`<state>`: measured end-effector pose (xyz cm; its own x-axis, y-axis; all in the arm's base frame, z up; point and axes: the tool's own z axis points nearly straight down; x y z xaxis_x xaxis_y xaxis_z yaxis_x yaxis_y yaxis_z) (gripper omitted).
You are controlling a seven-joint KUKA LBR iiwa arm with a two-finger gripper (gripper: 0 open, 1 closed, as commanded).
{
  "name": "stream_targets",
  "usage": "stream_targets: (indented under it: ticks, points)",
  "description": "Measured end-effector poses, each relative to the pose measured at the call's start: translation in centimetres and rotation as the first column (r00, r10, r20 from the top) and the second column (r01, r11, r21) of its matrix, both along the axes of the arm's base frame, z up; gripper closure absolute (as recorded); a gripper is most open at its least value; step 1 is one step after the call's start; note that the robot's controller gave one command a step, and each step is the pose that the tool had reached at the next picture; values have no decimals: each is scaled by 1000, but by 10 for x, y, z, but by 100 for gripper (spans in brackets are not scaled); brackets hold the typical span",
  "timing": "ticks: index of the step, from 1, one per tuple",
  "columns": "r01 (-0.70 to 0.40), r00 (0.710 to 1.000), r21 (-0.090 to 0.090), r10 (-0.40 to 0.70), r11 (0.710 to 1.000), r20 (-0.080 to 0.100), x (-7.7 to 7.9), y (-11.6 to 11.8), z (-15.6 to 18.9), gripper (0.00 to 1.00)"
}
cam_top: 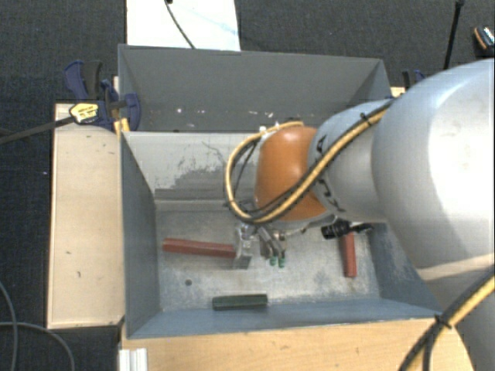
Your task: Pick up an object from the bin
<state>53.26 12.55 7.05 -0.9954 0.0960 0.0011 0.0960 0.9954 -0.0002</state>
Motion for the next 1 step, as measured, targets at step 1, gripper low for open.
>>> stream_targets:
  ticks: [1]
  points:
    - [-258, 966, 0, 258, 966, 10, 0, 5, 159, 100]
